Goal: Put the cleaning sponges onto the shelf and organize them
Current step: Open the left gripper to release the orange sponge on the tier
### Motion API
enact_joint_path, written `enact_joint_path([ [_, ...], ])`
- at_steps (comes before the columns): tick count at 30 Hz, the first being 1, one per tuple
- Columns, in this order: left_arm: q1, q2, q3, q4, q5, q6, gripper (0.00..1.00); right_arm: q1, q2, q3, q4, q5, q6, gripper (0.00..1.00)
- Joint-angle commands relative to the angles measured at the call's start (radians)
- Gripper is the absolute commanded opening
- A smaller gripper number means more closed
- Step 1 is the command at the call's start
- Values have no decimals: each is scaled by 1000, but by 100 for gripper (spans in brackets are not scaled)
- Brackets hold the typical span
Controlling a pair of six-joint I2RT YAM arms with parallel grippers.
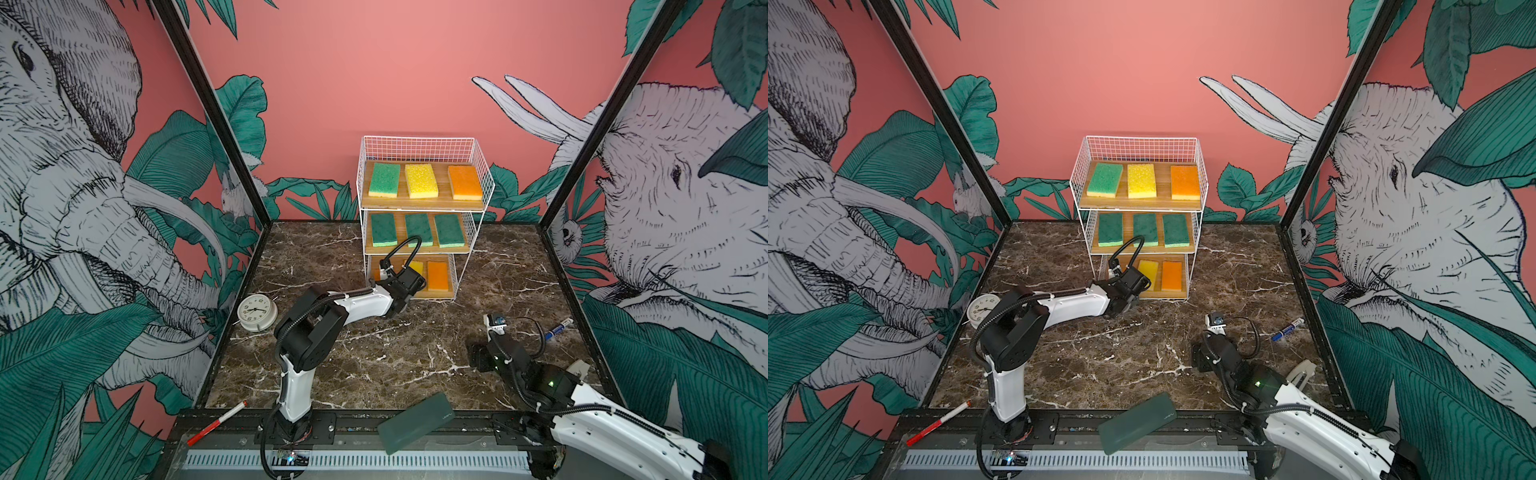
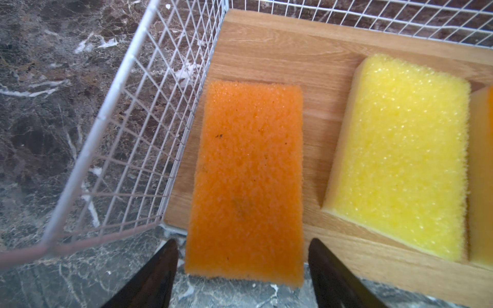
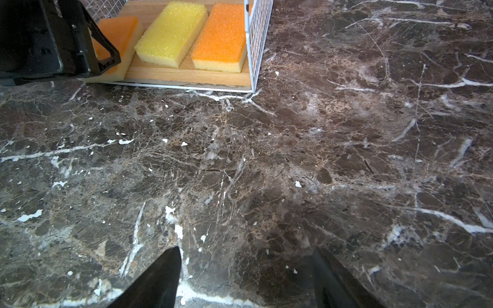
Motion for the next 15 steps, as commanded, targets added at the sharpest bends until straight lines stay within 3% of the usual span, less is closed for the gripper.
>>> enact_joint_path([
  [1,16,-35,-29,-40,9,-24,79,4,-3,0,4,1,8,79],
  [9,-26,-143,-121,-46,32,-65,78,4,26,13,8,4,4,80],
  [15,-38,-206,-227,17,53,-120,71,4,49,29,13,-2,3,80],
])
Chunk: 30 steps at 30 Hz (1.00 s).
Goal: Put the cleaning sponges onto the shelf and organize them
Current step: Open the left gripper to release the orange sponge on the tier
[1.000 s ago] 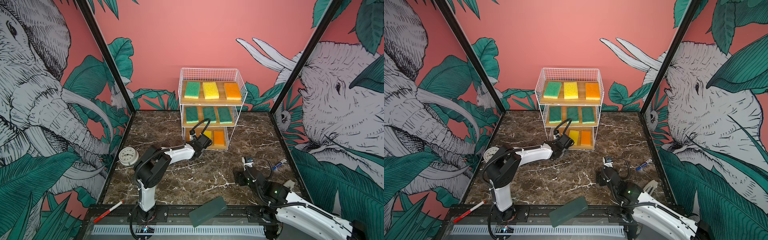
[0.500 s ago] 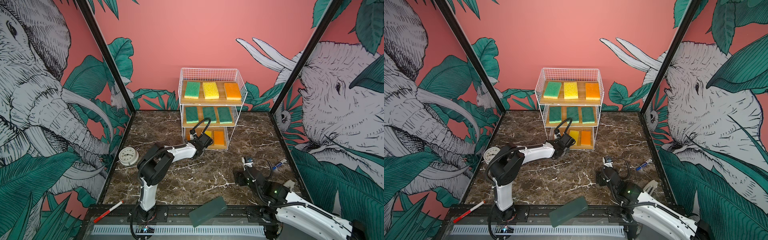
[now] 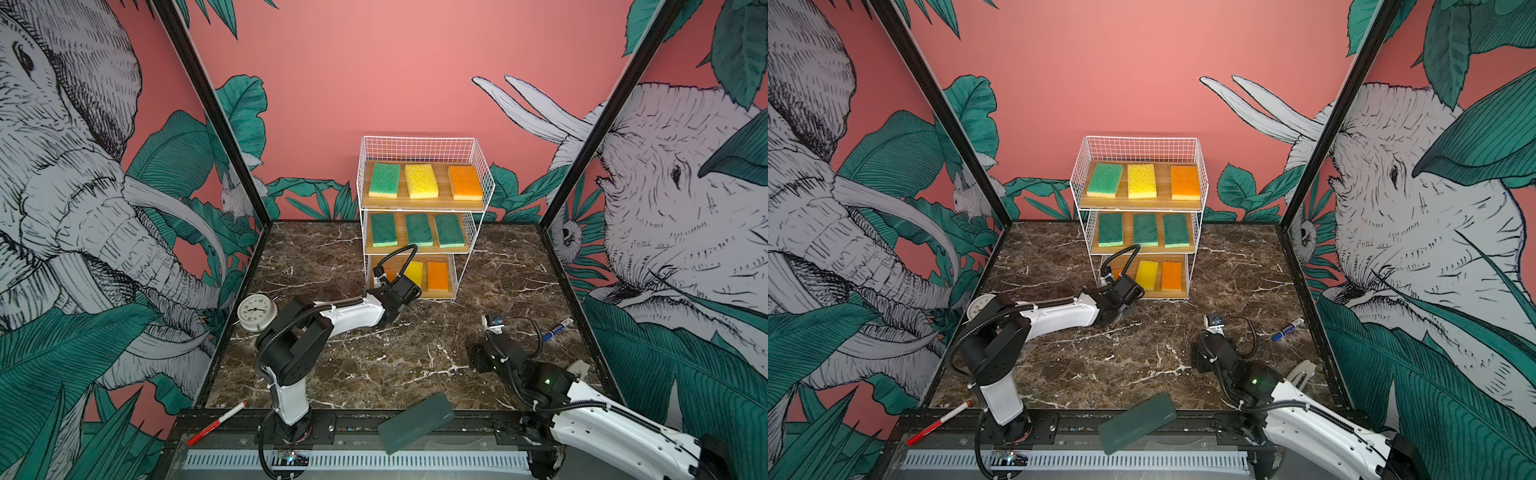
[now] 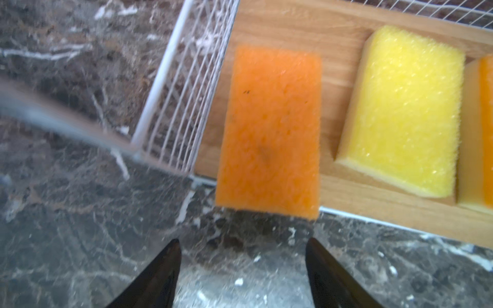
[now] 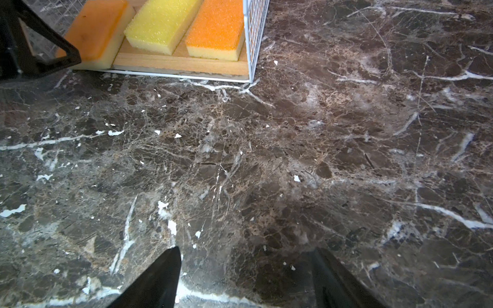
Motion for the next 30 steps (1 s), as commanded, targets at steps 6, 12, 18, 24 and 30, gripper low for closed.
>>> enact_joint_path([
  [6,-4,-35,-75,80,47,-61,54,4,4,41,5,0,-3,80],
  [12,0,-36,-92,139,43,-63,41,4,14,49,3,0,-3,80],
  [18,7,-32,-78,95,38,-88,40,4,61,69,17,-7,-10,80],
  [24,12,-27,-86,104,21,-102,39,4,95,87,22,-17,-21,80],
  [30,25,-23,-88,127,14,-91,33,4,82,90,27,-20,-20,80],
])
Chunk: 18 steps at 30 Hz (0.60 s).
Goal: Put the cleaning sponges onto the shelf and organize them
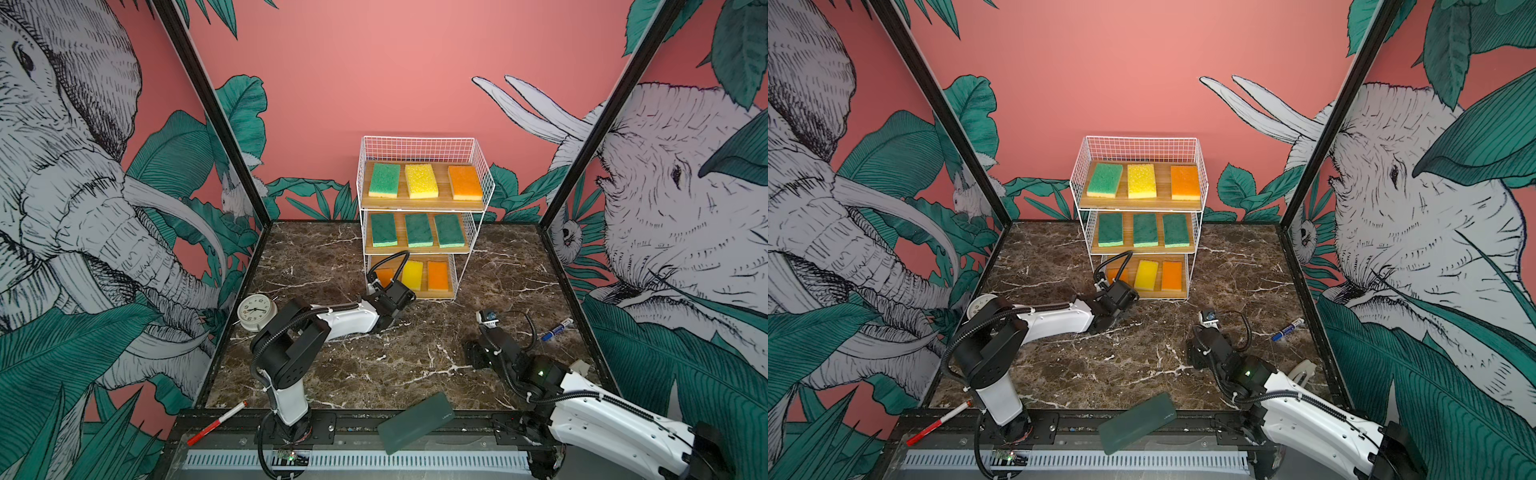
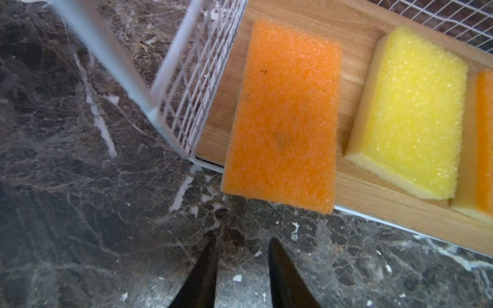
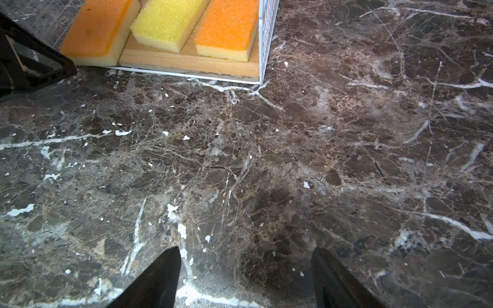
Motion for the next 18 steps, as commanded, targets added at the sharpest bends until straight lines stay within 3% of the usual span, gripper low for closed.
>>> enact_joint_path([
  [1,14,-3,-11,9,-27,-14,33,4,-10,24,16,2,-11,80],
  [18,43,37,-24,96,-30,-21,24,4,68,60,26,7,-18,79],
])
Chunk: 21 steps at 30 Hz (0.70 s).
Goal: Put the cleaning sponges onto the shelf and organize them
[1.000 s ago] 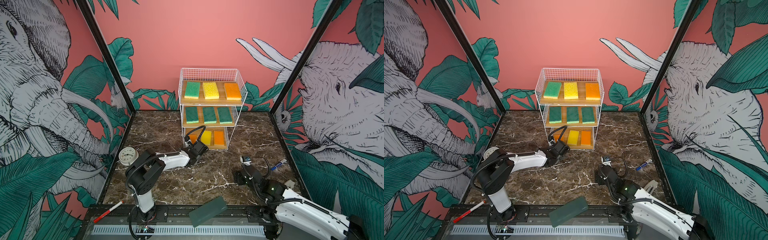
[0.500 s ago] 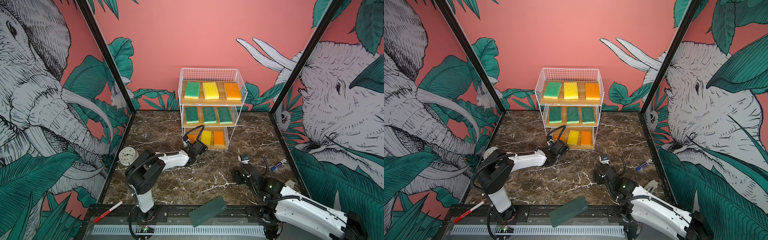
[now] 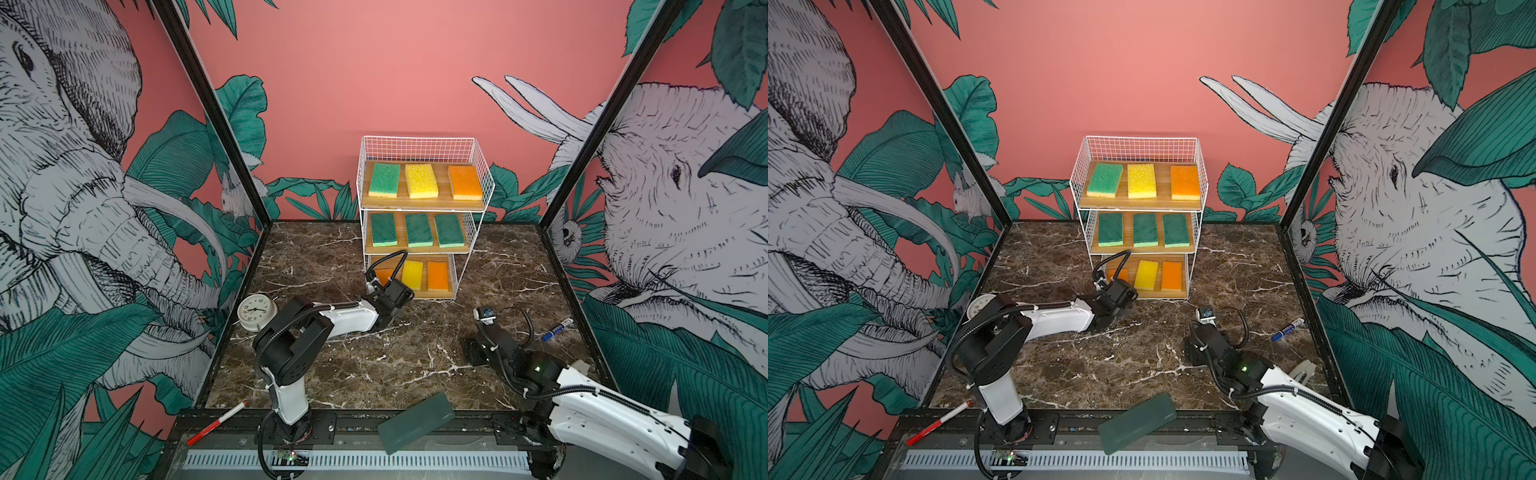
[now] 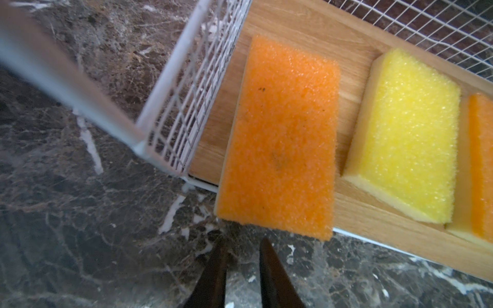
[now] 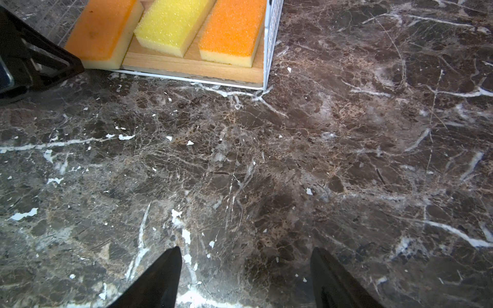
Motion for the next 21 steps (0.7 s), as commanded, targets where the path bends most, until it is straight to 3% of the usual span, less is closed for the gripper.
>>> enact_joint_path([
  [1,19,6,-18,14,-33,-32,24,4,14,22,22,6,-9,79],
  [21,19,-12,-68,97,-113,-56,21,4,79,27,62,0,-22,79],
])
